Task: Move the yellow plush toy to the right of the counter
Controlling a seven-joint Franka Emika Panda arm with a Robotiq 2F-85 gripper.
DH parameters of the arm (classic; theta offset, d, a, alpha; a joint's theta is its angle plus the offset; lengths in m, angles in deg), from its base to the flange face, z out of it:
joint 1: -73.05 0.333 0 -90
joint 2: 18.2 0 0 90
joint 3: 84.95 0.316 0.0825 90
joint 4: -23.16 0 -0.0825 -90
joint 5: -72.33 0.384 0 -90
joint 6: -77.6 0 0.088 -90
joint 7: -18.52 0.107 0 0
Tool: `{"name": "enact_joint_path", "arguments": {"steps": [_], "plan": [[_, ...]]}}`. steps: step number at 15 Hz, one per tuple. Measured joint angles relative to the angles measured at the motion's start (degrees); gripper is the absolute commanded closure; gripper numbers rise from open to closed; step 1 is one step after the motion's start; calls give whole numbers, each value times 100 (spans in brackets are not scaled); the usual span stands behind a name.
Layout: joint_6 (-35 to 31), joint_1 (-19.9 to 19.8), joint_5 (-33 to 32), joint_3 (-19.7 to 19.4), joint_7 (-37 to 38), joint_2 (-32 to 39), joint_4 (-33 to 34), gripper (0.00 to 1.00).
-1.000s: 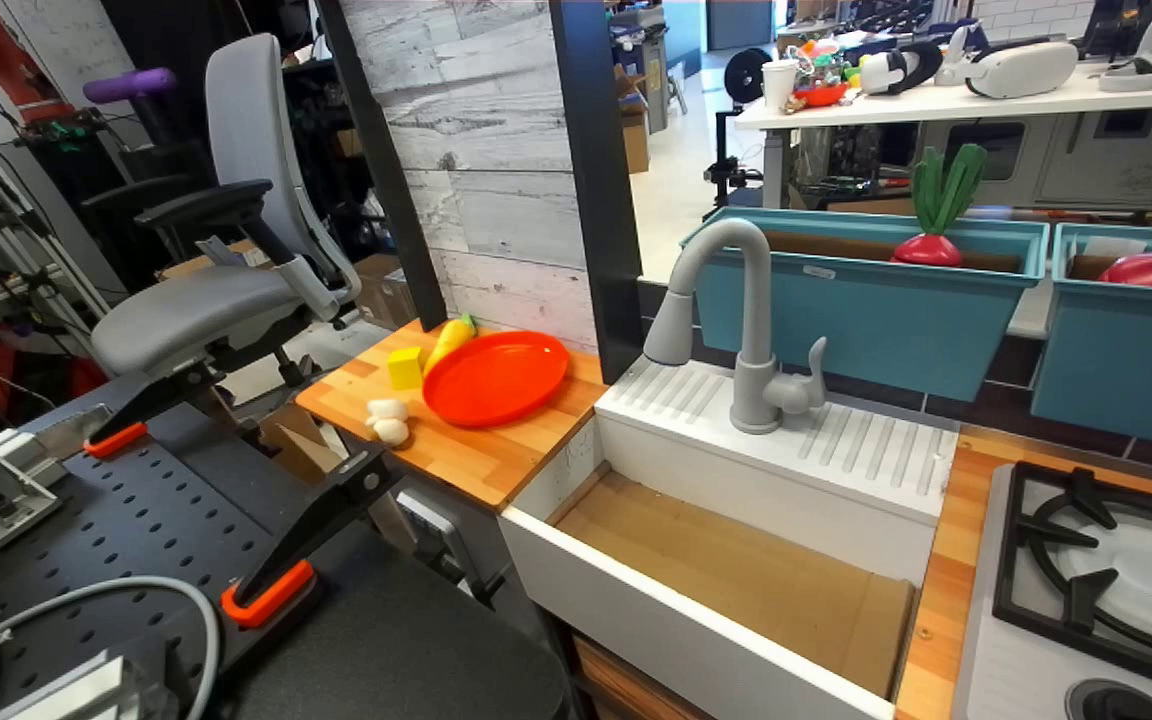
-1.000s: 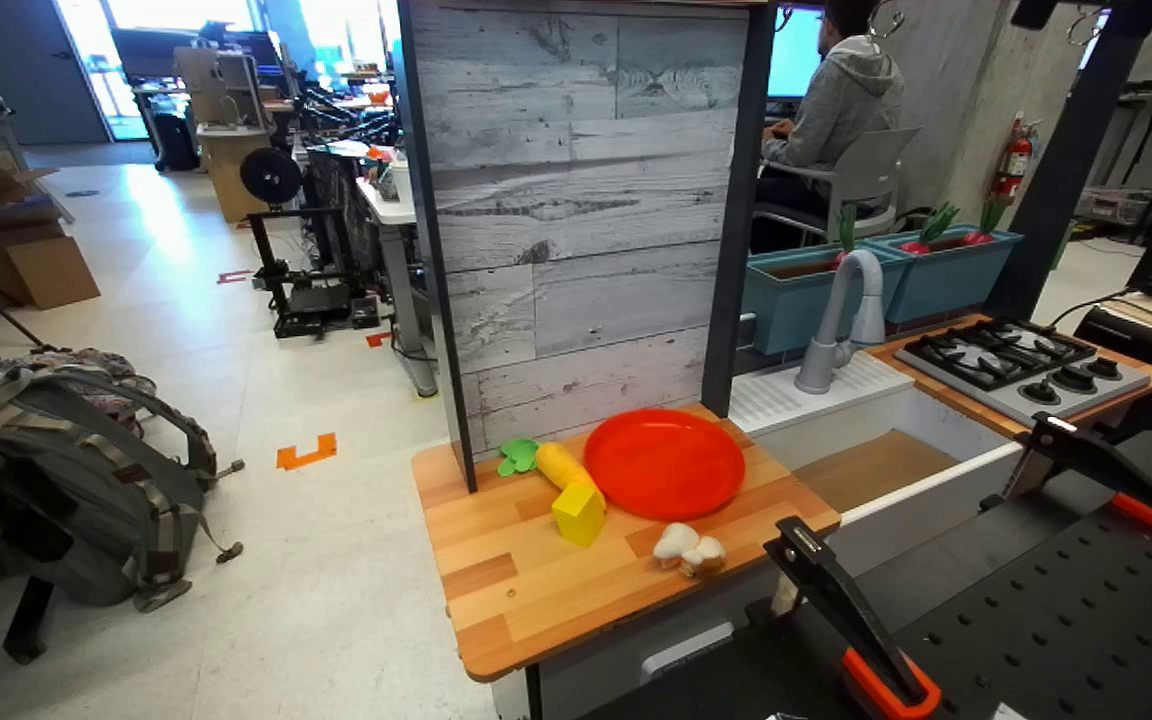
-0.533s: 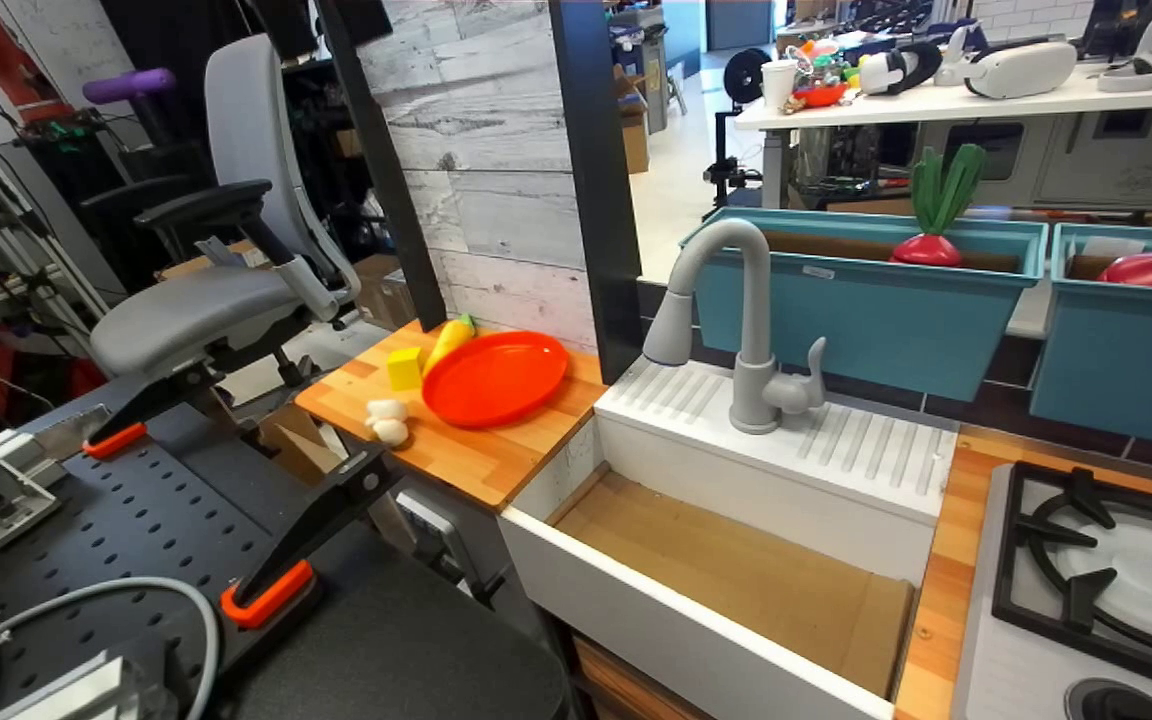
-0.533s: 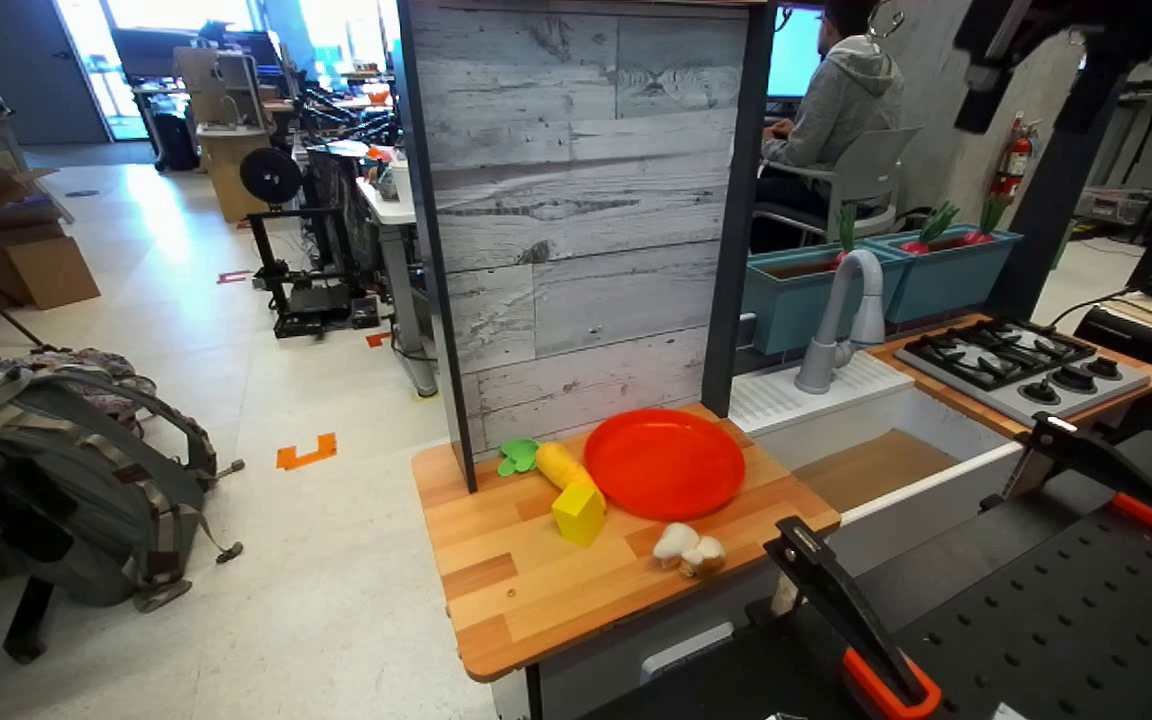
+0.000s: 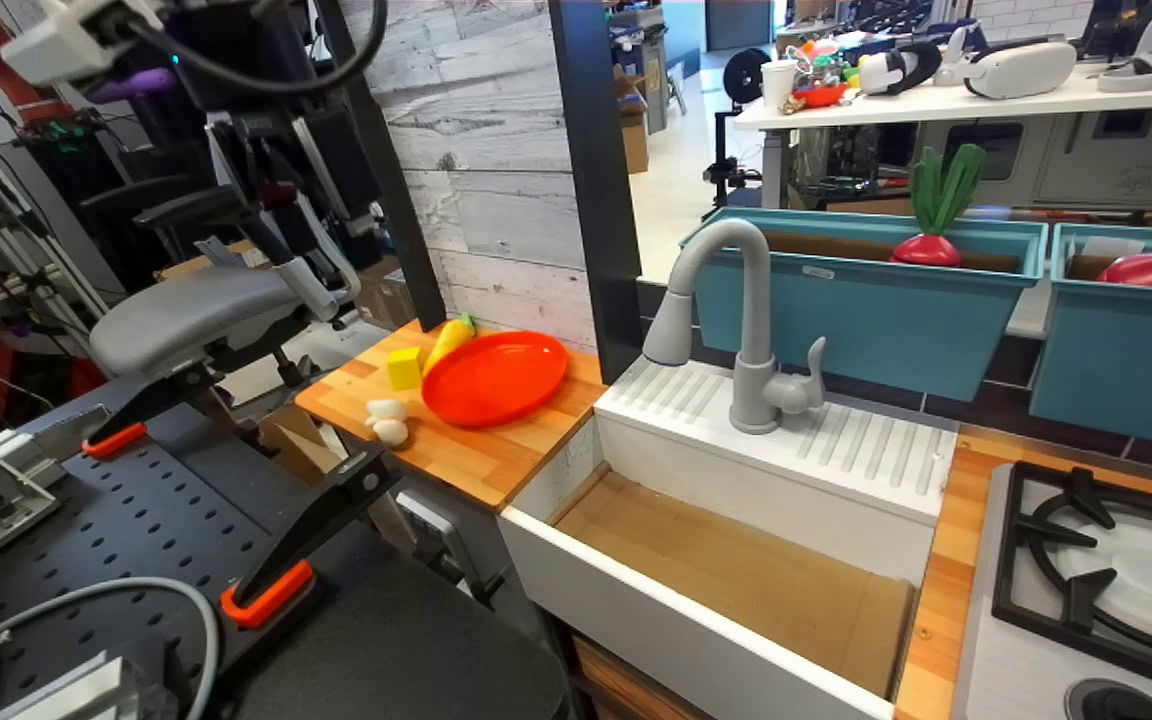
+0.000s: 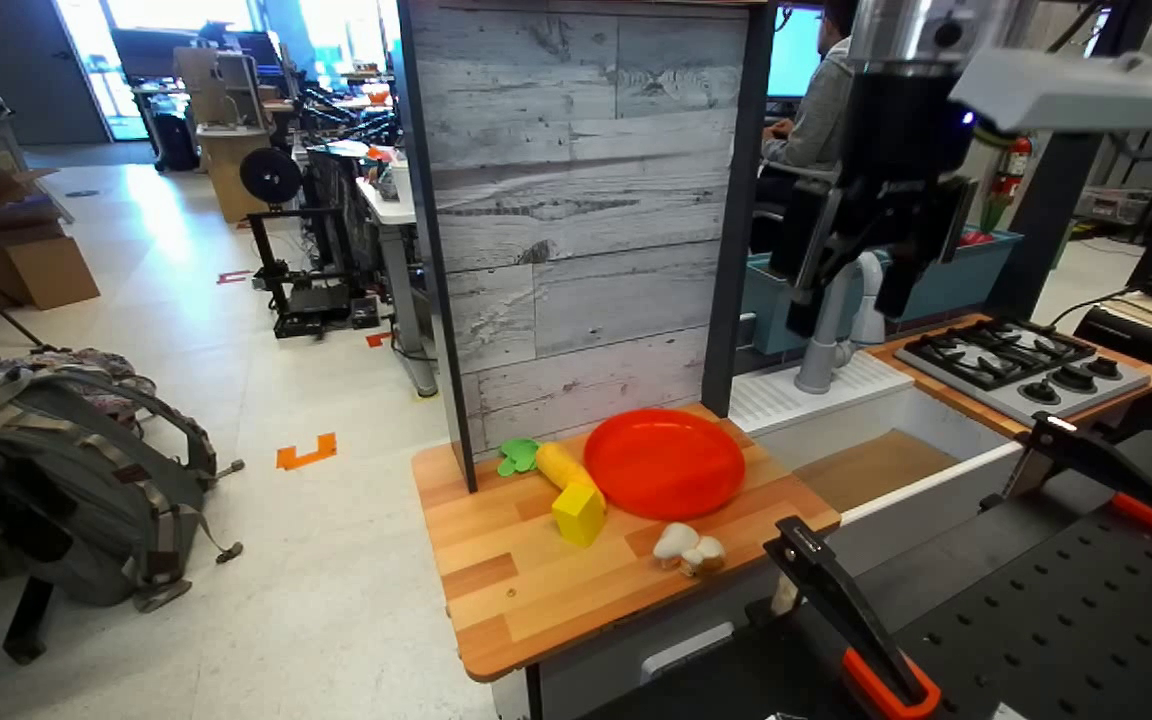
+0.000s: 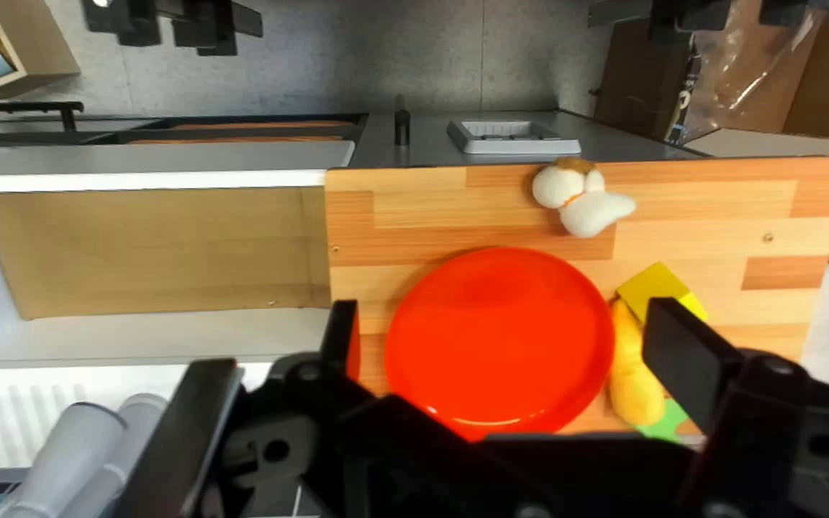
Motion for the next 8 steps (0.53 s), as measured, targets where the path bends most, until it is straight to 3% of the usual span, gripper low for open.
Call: {"name": "enact_joint_path", "arguments": {"steps": [8], "plan": [[-1026, 155, 424, 749, -2, 2133, 948, 0]]}}
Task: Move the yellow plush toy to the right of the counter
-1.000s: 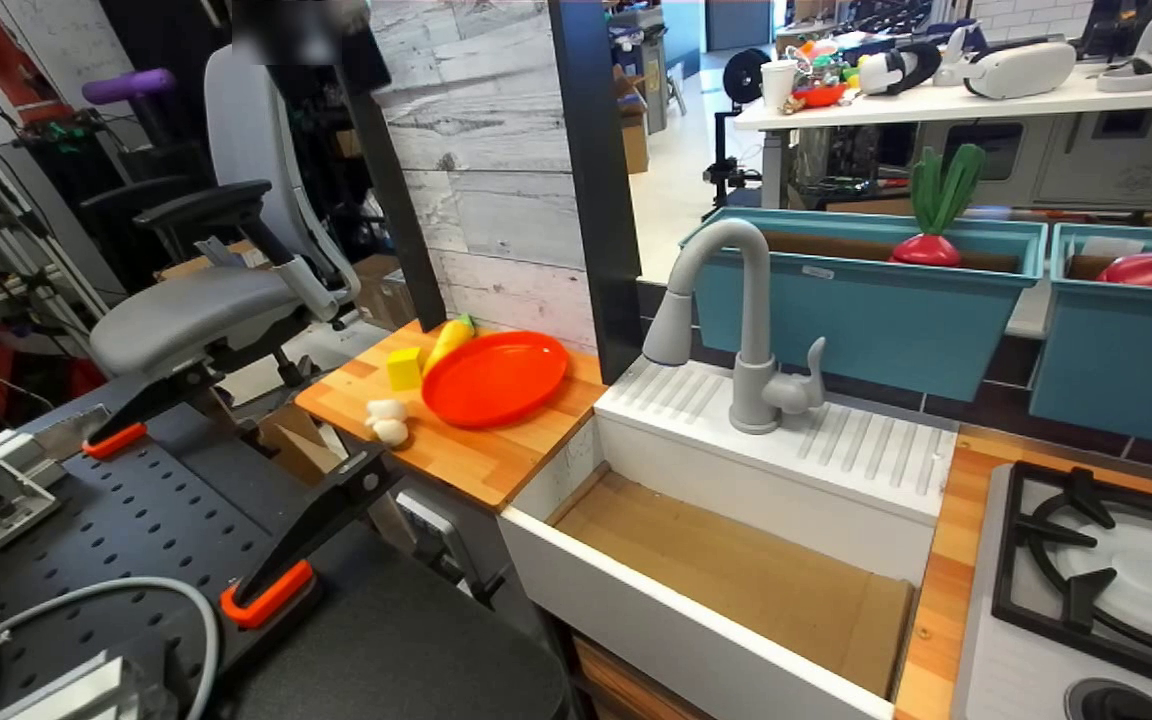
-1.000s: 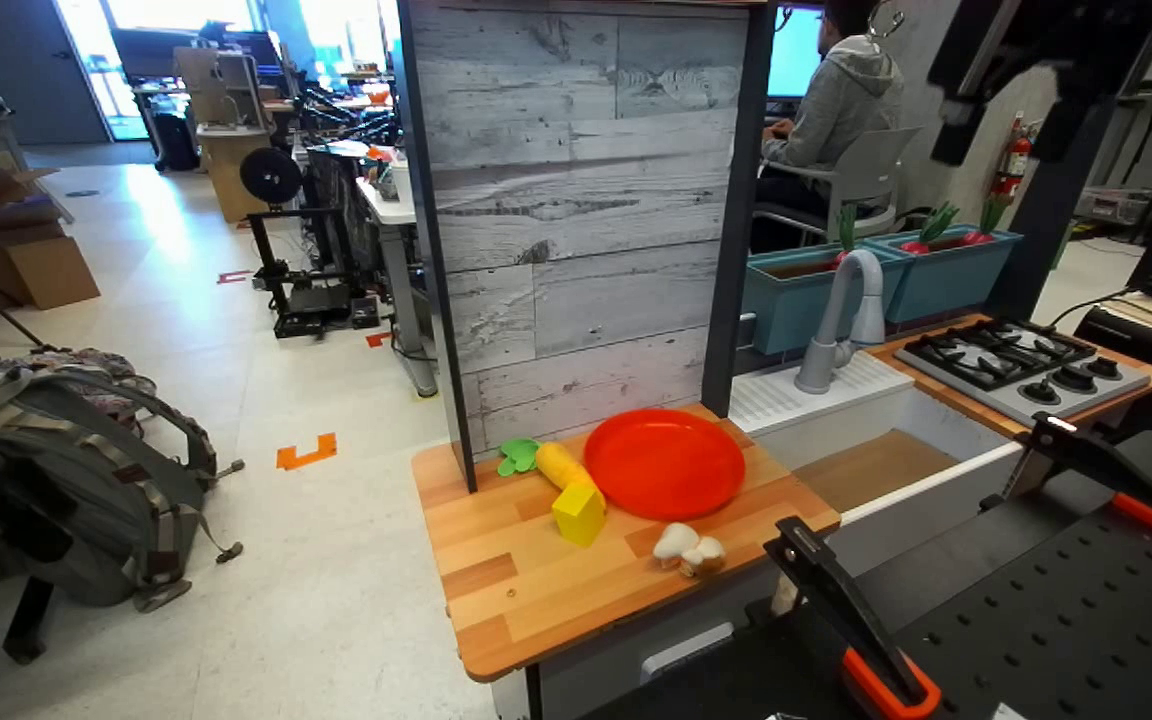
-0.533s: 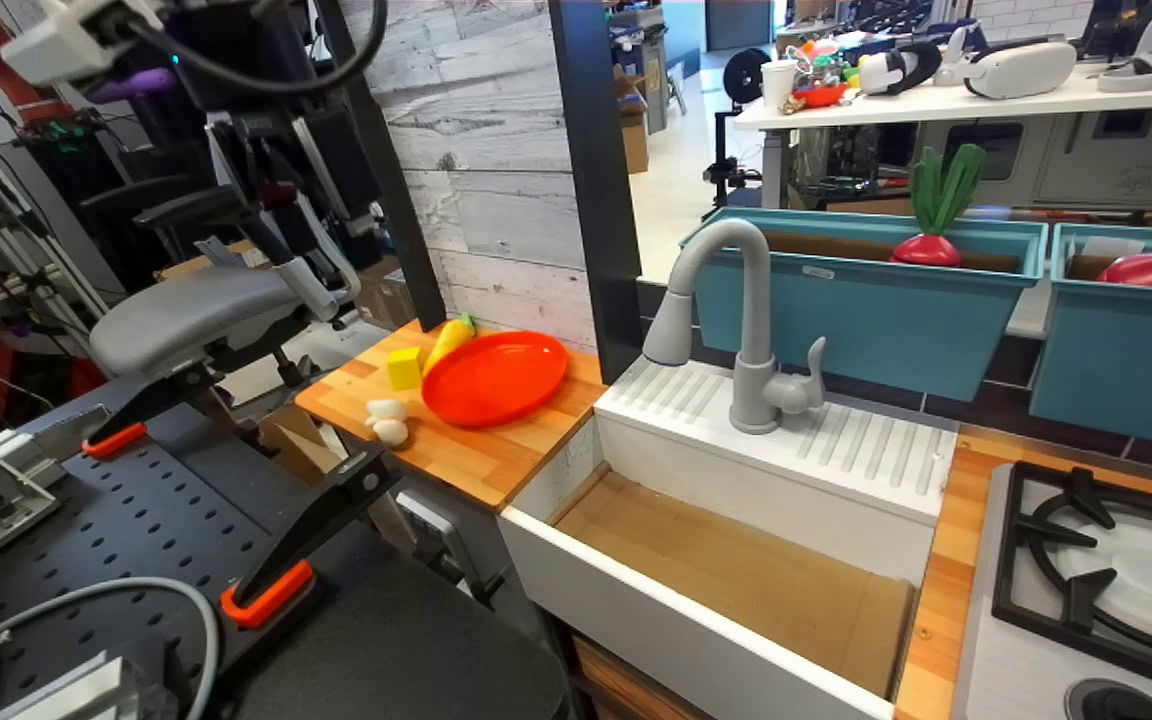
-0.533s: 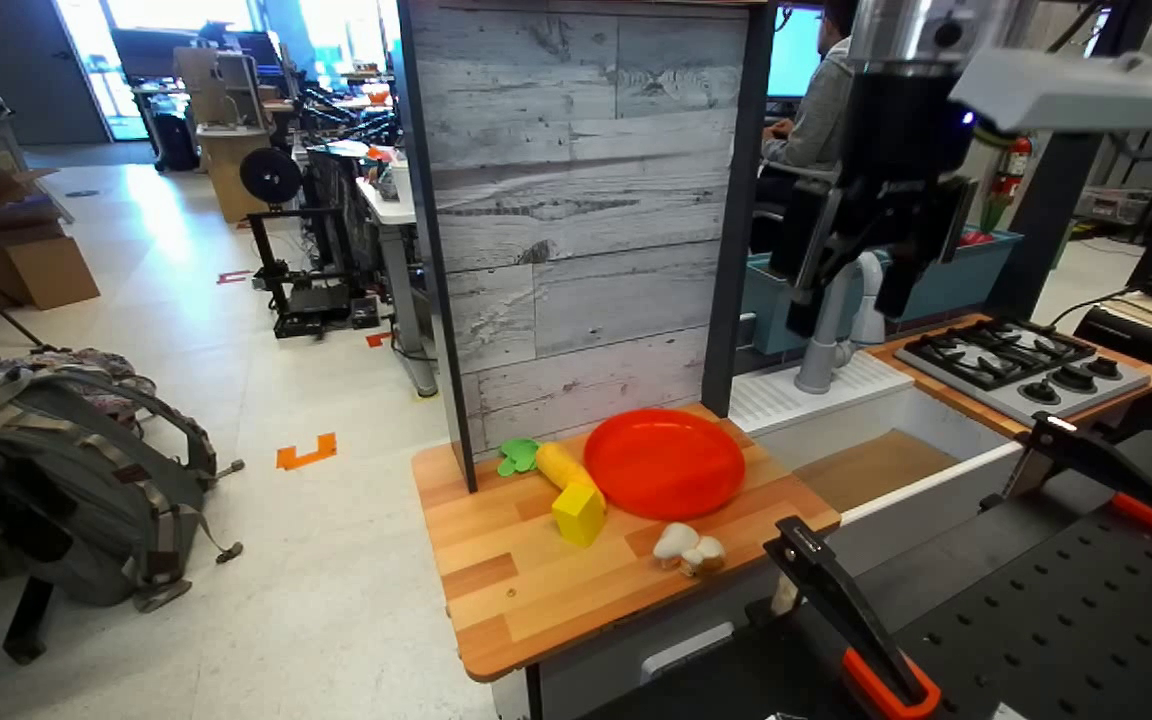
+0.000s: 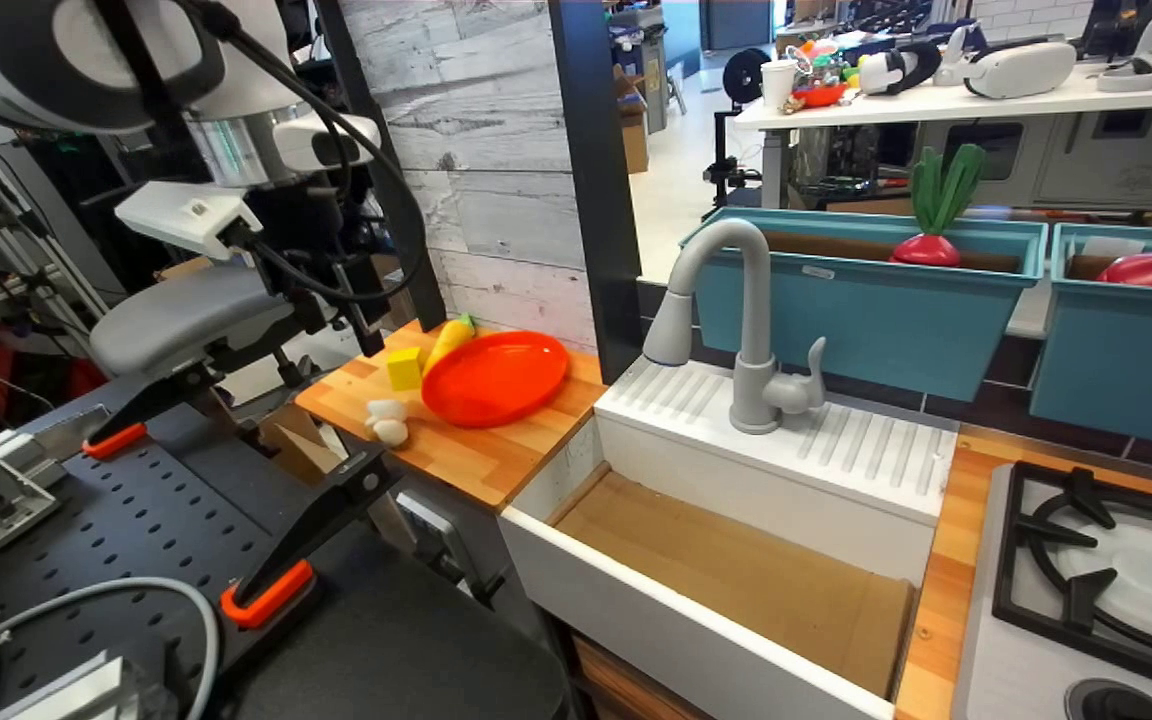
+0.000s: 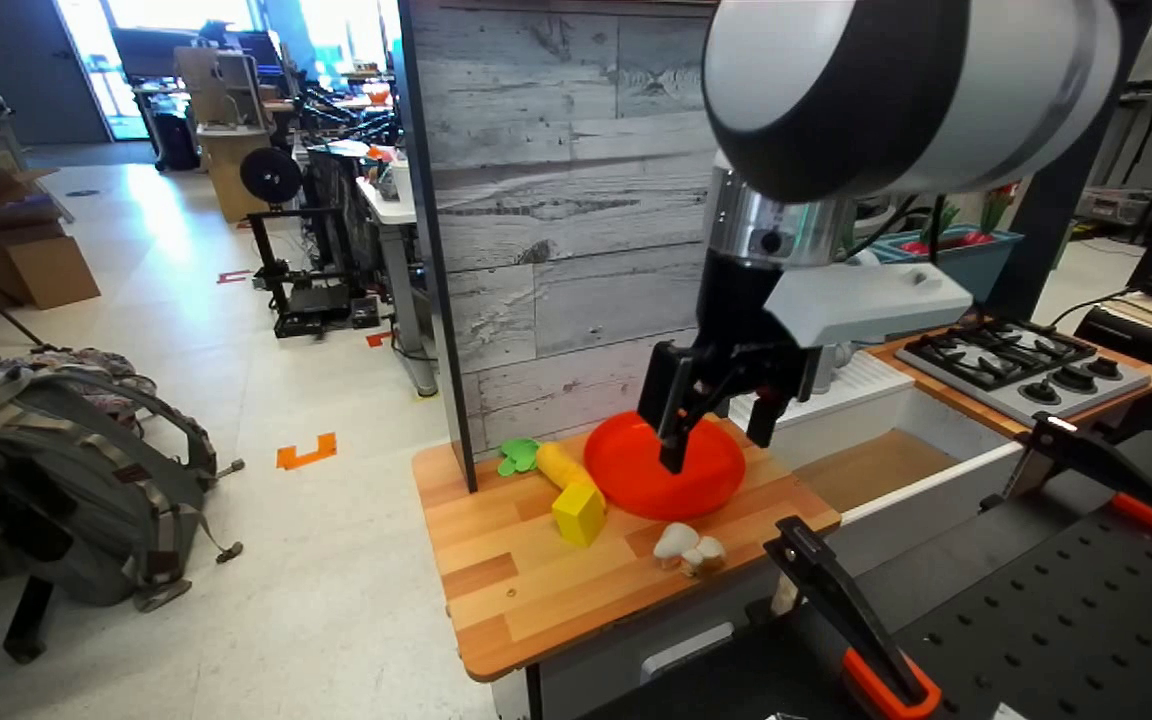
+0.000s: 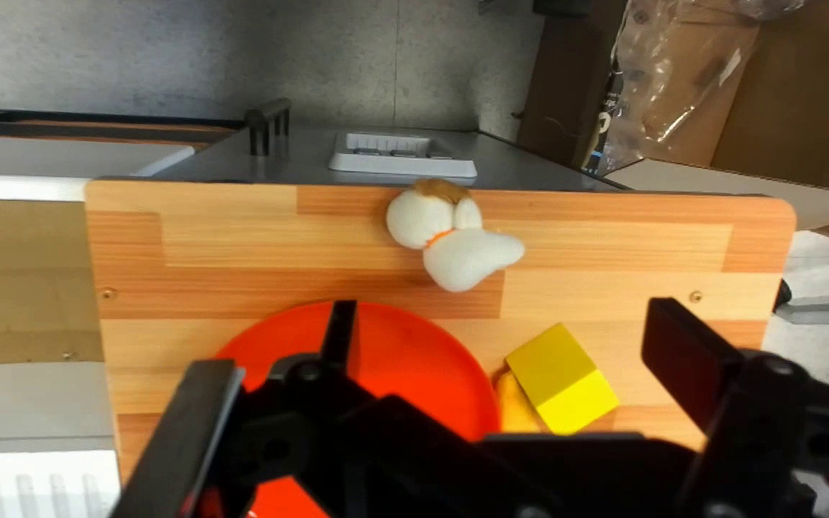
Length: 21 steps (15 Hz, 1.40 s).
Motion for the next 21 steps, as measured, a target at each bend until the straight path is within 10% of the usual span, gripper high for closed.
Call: {"name": "enact_joint_path", "arguments": {"steps": [21], "plan": [[-246, 675, -1, 165, 364, 2698, 2888, 0]]}}
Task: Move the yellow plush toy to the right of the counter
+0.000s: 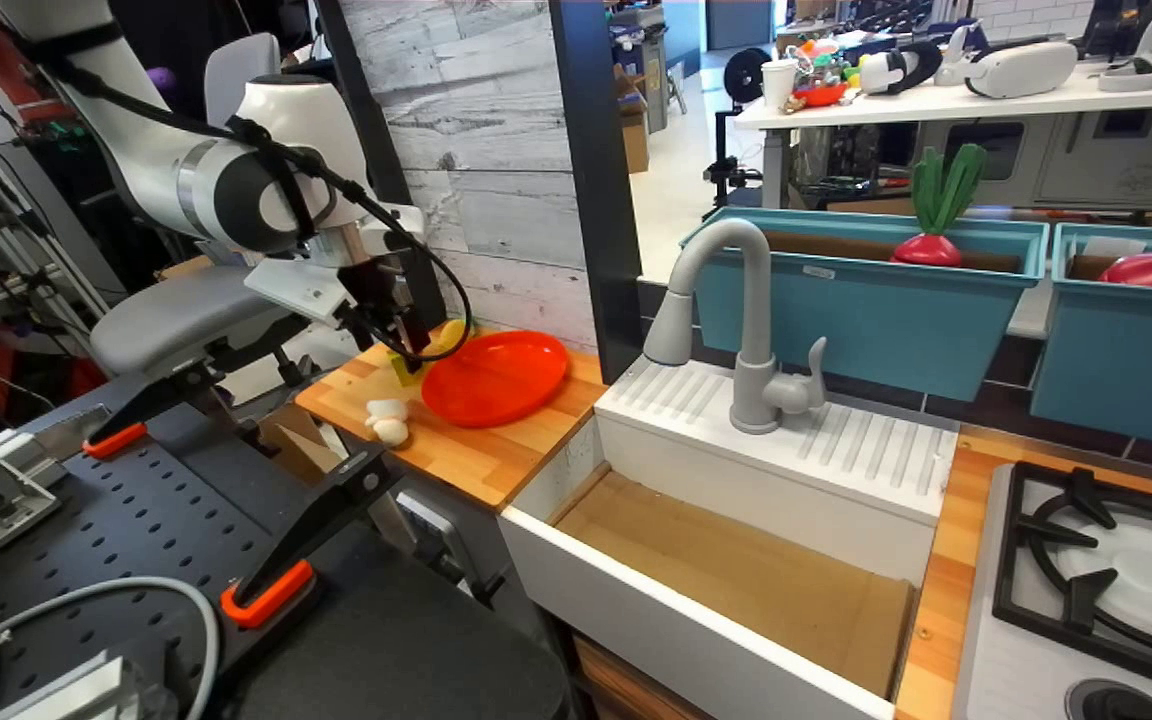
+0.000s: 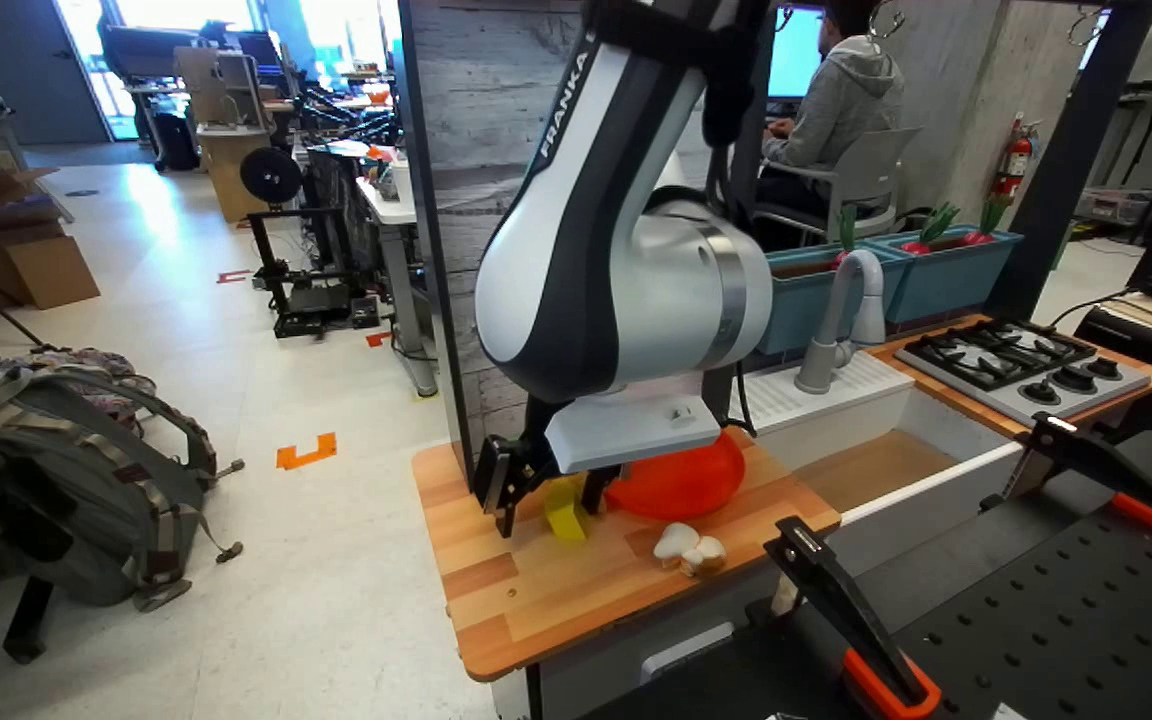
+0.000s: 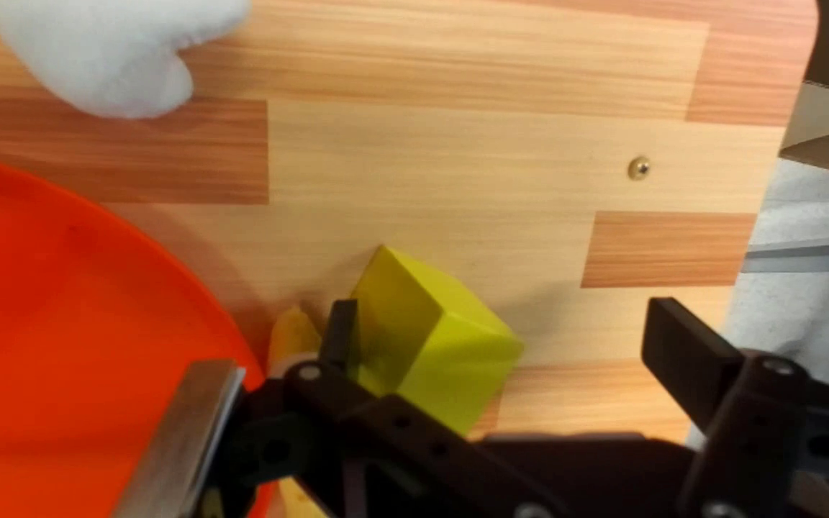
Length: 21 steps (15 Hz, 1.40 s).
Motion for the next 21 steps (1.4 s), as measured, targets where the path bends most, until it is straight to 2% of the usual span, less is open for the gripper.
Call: {"name": "enact_joint_path", "arguments": {"steps": [1, 3, 7, 12, 21], "plan": [[0, 1, 0, -12, 20, 54, 68, 0], [0, 1, 0, -36, 56, 147, 189, 26], [4, 5, -1, -73, 66, 264, 347, 58], [55, 9, -2, -156, 67, 268, 404, 92], [102, 23, -6, -167, 79, 252, 441, 92]]}}
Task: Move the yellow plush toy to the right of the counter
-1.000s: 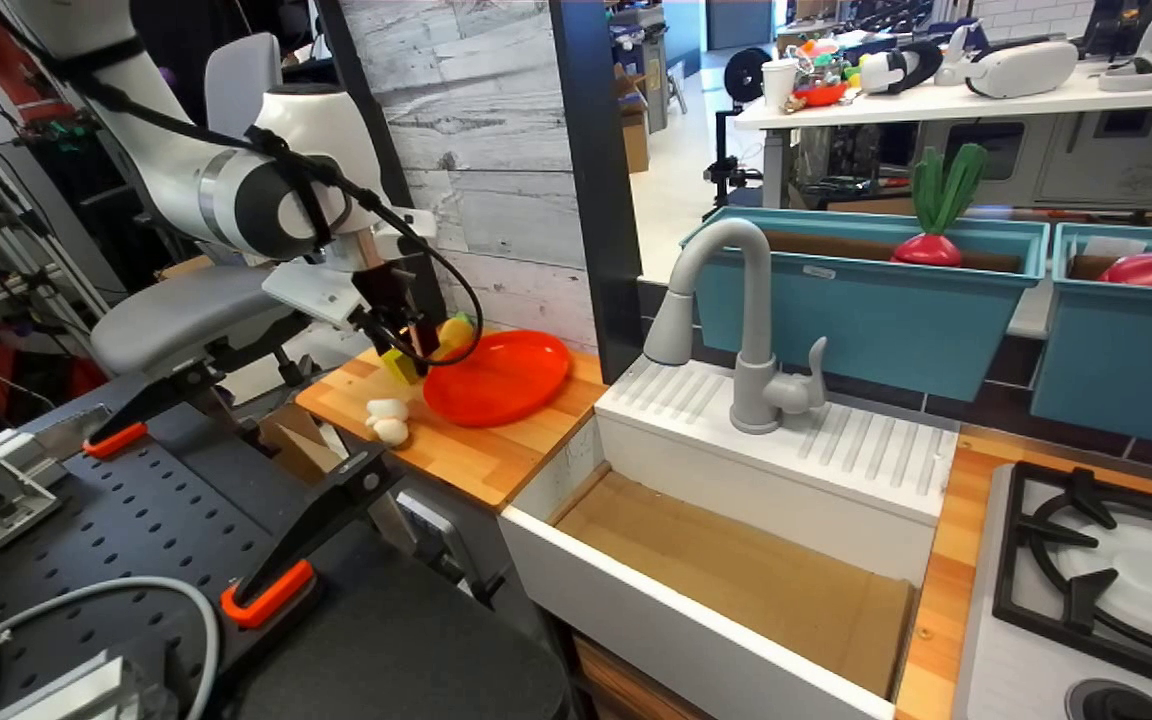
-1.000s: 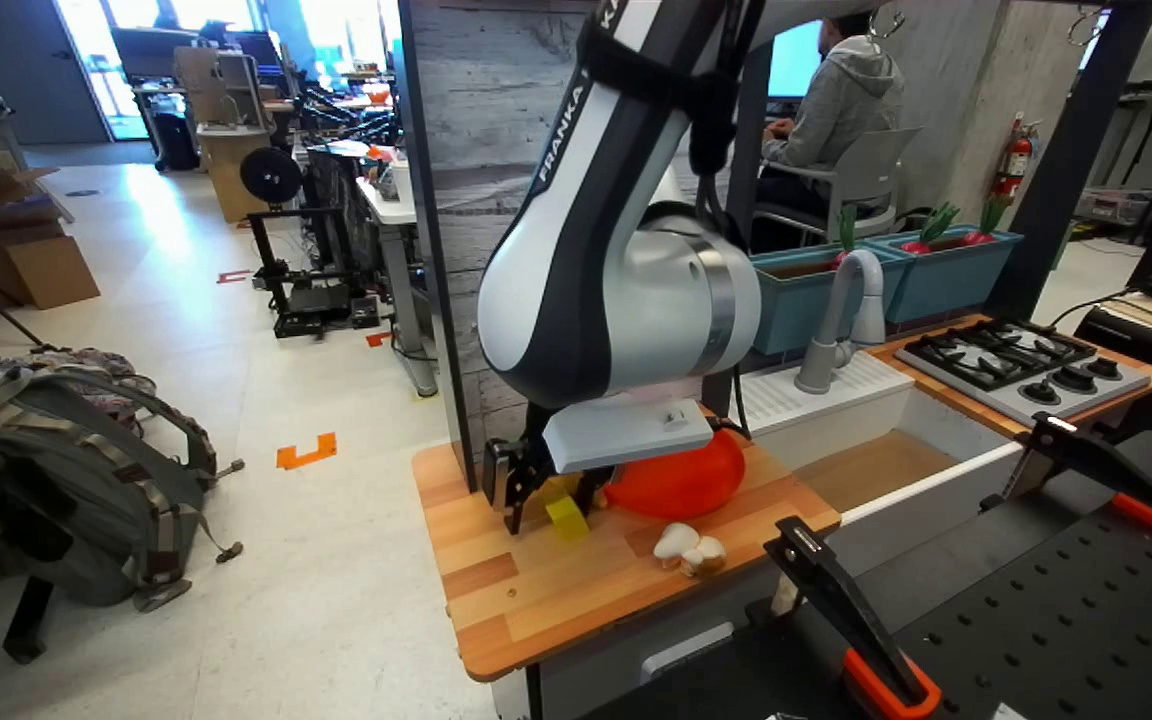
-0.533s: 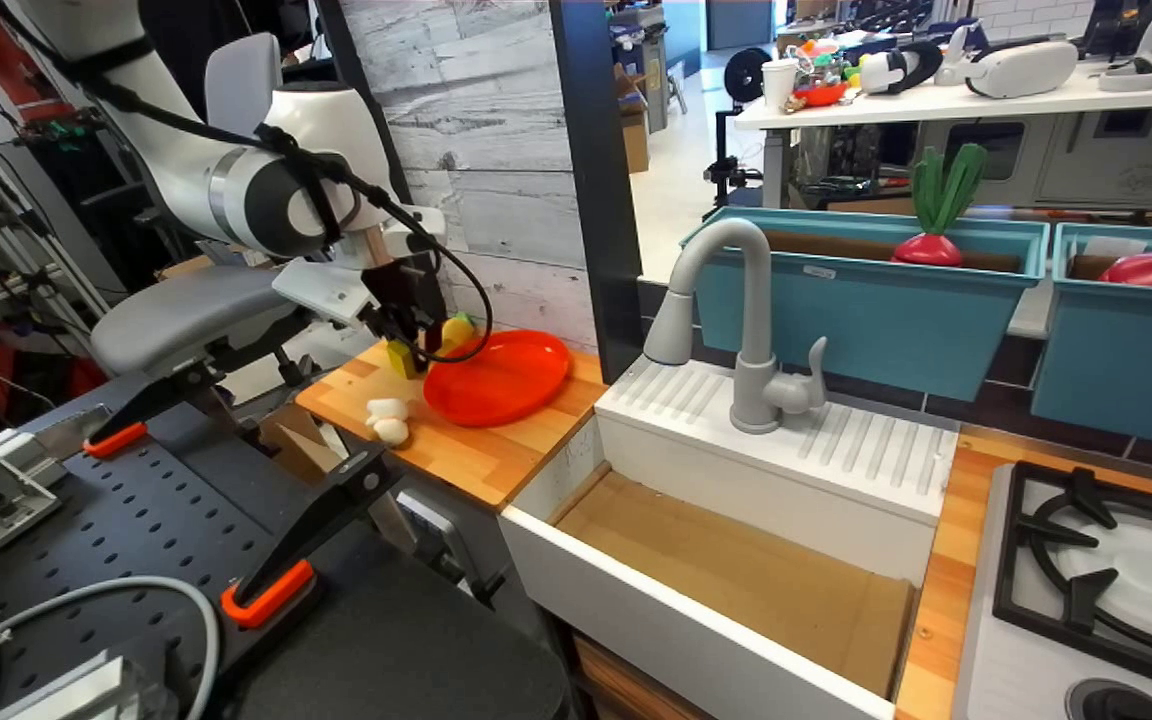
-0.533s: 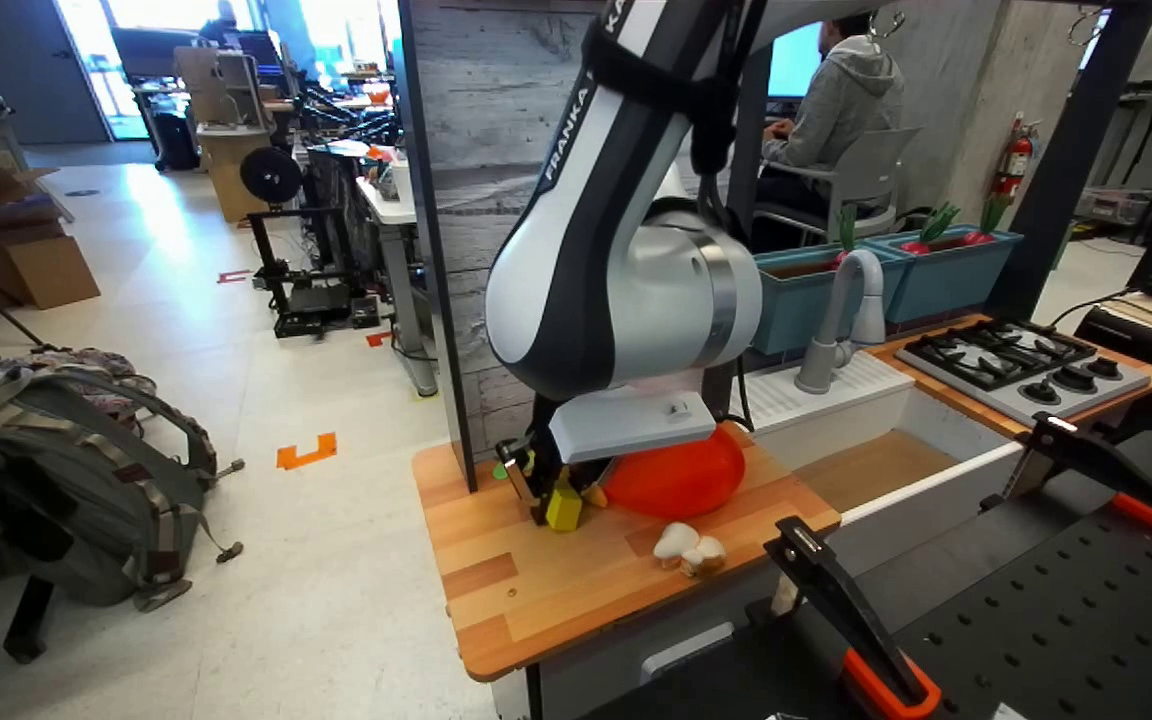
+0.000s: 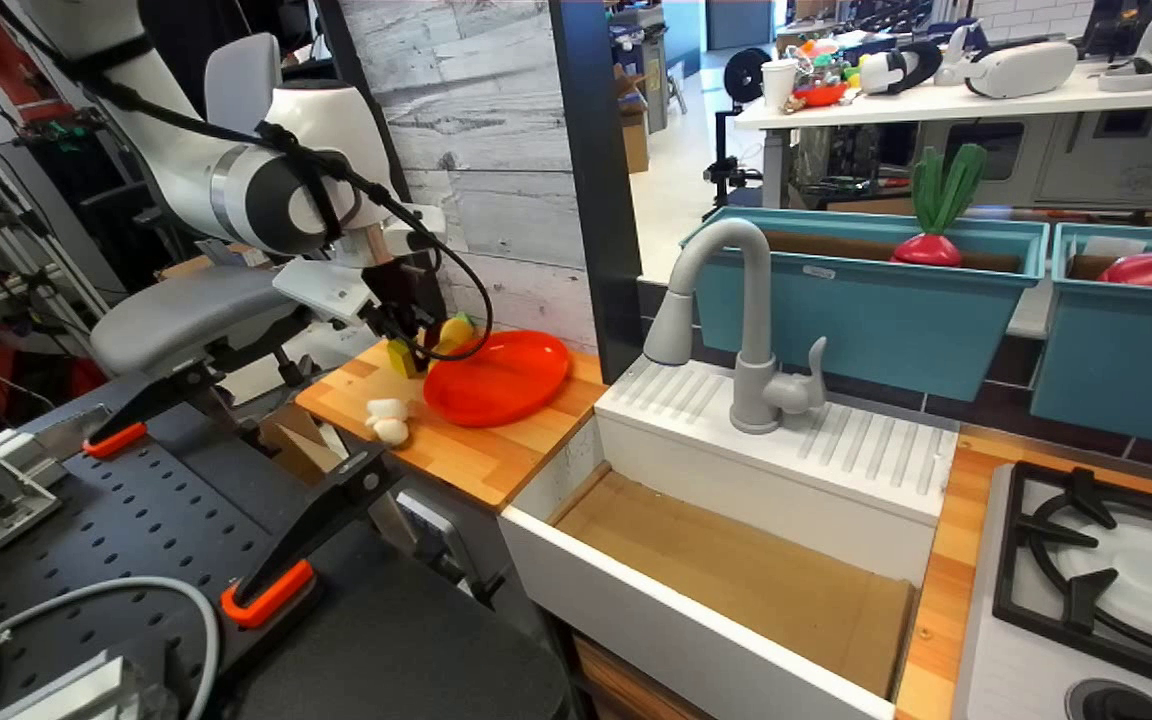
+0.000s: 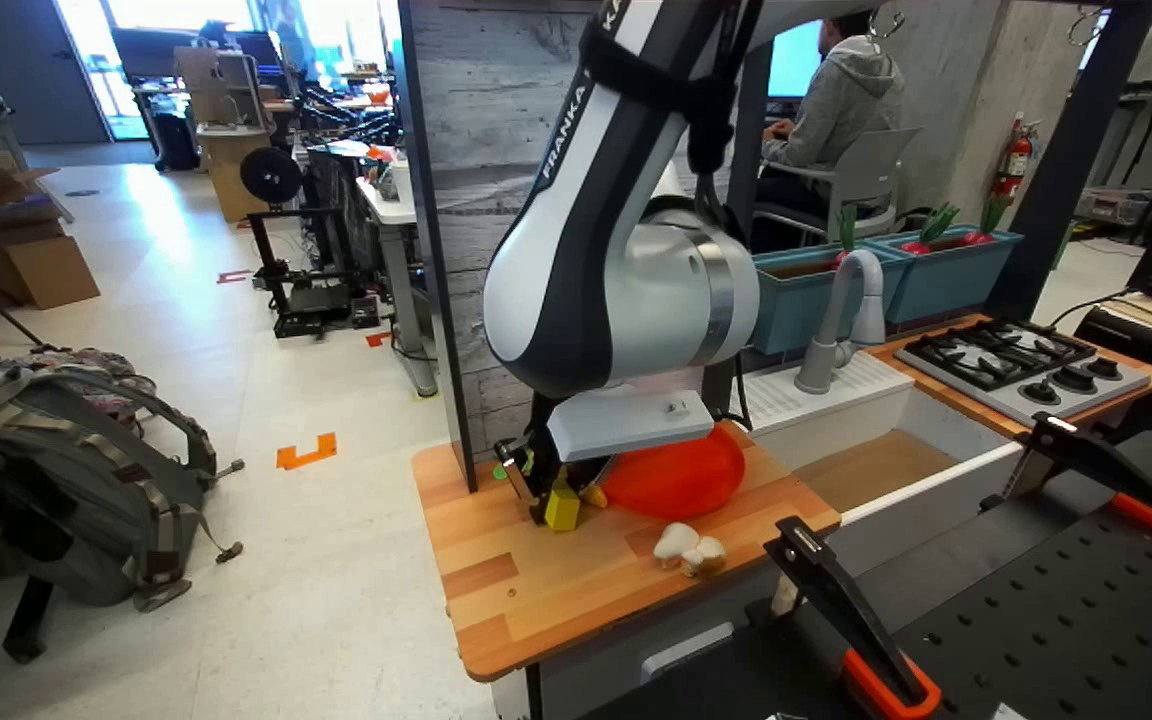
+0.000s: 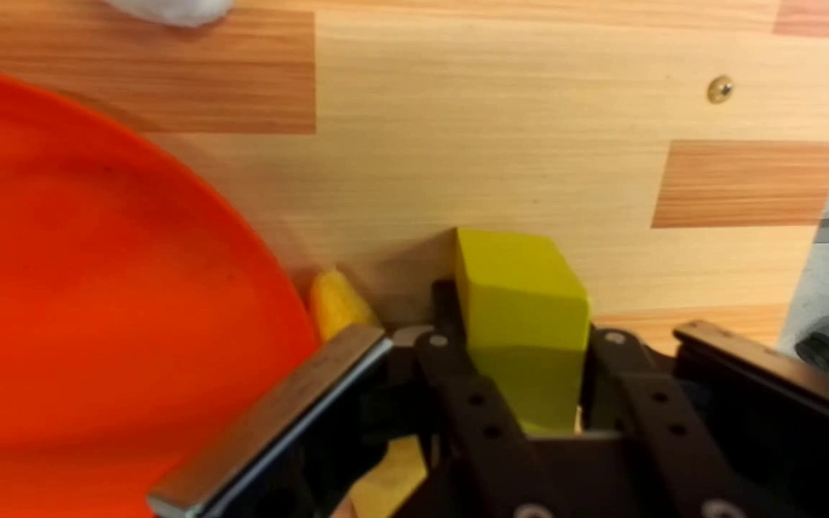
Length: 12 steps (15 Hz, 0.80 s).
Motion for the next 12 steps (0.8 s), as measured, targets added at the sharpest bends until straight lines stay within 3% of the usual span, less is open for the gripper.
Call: {"name": "enact_joint_path", "arguments": {"steps": [5, 12], "plan": [[0, 1, -12, -4, -6, -186, -229, 92], [-29, -18, -30, -304, -14, -1292, -1253, 92]]}}
